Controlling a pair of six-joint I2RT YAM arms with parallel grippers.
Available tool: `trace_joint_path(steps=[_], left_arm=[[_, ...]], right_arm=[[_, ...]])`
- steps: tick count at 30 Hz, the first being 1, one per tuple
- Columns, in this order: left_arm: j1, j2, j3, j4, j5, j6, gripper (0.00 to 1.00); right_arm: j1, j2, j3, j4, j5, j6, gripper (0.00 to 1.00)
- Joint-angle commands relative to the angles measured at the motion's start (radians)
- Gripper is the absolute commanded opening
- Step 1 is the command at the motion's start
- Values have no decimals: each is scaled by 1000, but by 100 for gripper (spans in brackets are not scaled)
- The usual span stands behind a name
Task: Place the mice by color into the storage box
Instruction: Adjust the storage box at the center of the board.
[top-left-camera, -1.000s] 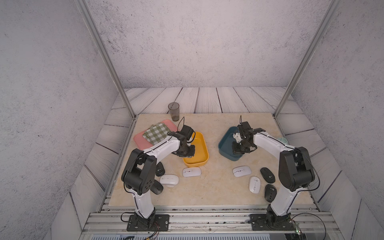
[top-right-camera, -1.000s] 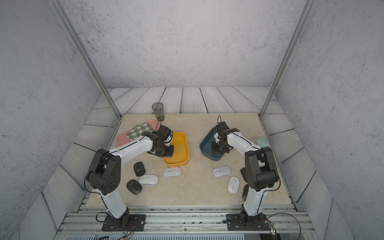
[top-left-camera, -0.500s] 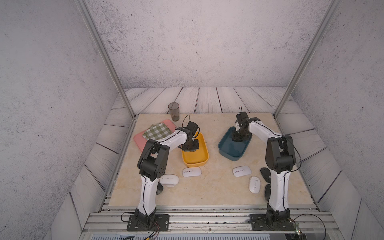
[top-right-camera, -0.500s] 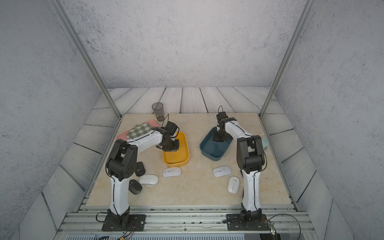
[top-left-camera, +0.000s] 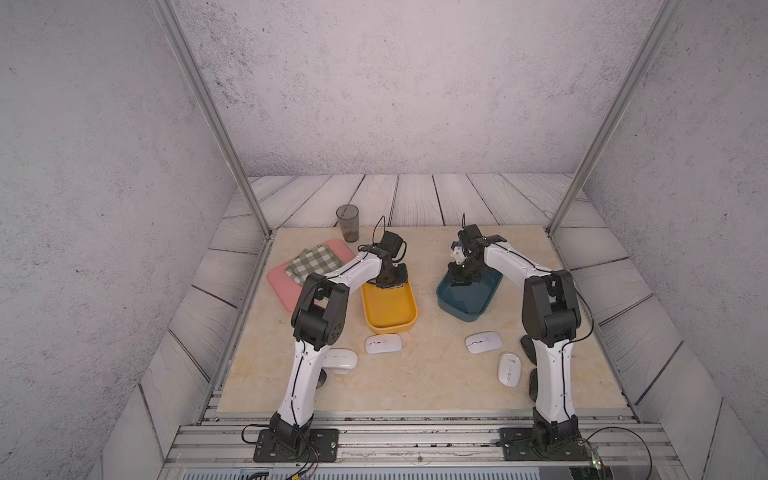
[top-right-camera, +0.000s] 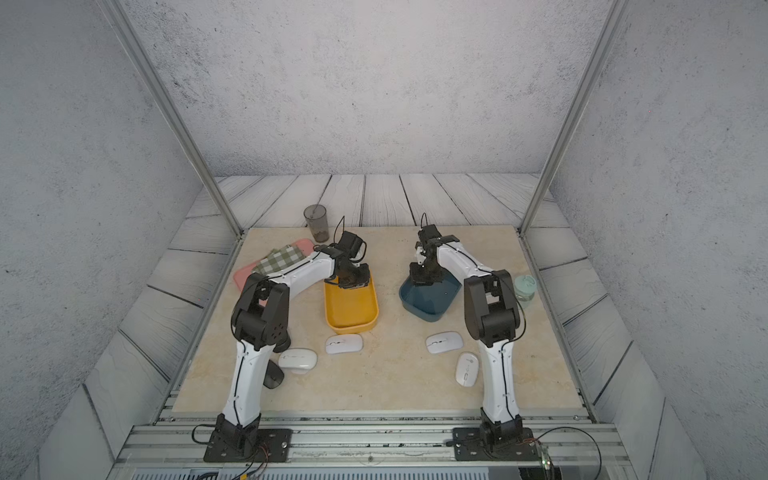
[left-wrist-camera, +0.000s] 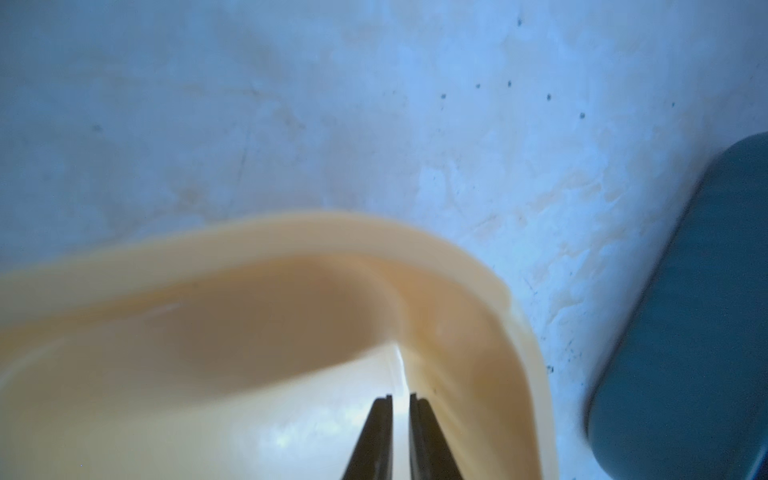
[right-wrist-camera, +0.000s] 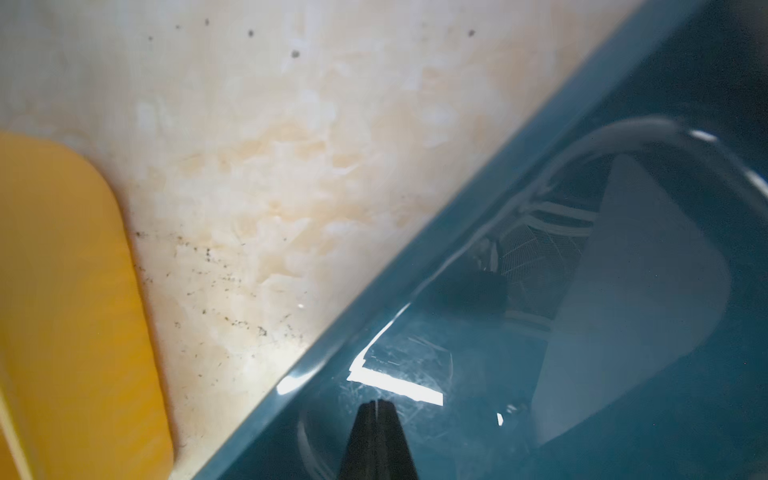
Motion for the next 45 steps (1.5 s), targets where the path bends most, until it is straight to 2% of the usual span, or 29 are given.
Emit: trace_joint_path(steps=[1, 6, 14, 21, 25, 30, 33, 36, 39, 45], left_arm=[[9, 52, 84, -49, 16, 33, 15], [16, 86, 123, -42, 30, 41, 16], [18, 117, 197, -13, 36, 33, 16], [18, 179, 309, -33, 95, 22, 17], [18, 160, 284, -23, 109, 20, 17], [23, 71, 181, 60, 154, -15, 20], [24, 0, 114, 97, 169, -24, 26], [29, -86, 42, 115, 178, -18, 34], [43, -187, -44, 147, 184, -22, 43], [64, -373, -154, 157, 171, 21, 59]], right_arm=[[18, 47, 14, -9, -62, -35, 0], [67, 5, -64, 5, -89, -55, 0], [134, -127, -339, 70, -115, -79, 0], [137, -212, -391, 33, -63, -98, 0], [135, -260, -413, 10, -68, -97, 0], [104, -317, -426, 42, -70, -55, 0], [79, -347, -389, 30, -72, -38, 8], [39, -412, -375, 12, -43, -8, 22], [-60, -495, -414, 12, -26, 51, 42], [-280, -652, -545, 2, 111, 112, 58]])
